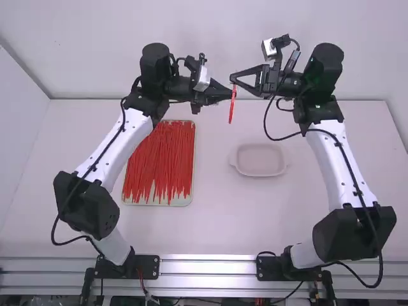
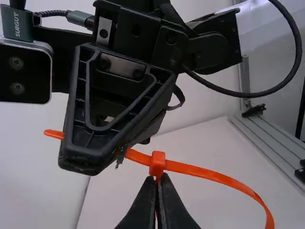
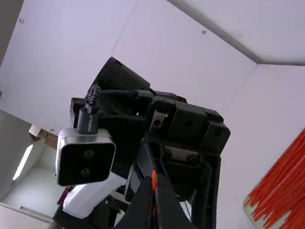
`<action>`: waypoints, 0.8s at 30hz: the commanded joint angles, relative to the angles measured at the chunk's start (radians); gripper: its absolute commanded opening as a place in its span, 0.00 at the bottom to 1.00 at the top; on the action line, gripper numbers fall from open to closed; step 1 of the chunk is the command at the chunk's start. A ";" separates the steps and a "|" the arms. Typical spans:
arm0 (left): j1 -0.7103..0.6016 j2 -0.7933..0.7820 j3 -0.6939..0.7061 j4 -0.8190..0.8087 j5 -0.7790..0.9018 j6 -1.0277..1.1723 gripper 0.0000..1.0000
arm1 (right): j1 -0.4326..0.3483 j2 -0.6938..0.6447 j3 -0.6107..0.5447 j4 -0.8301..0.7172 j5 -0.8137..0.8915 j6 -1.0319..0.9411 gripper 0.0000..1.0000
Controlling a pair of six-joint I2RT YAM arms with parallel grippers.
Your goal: Fasten the cable tie
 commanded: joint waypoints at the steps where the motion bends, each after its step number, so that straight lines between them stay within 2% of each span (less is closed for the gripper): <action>1: -0.009 -0.005 -0.044 -0.016 0.019 0.014 0.02 | -0.006 -0.017 0.017 0.022 0.018 0.006 0.00; 7: -0.011 -0.005 -0.124 -0.045 0.008 0.015 0.02 | -0.030 -0.017 0.017 0.022 0.027 0.006 0.00; 12: -0.006 -0.005 -0.258 -0.010 0.010 0.013 0.02 | -0.047 -0.017 0.017 0.021 0.023 0.006 0.00; 19: -0.007 -0.005 -0.435 0.172 0.018 -0.145 0.02 | -0.051 -0.017 0.017 0.022 0.024 0.003 0.00; 24: -0.006 -0.005 -0.488 0.413 0.016 -0.338 0.02 | -0.050 -0.017 0.017 0.021 0.022 0.002 0.00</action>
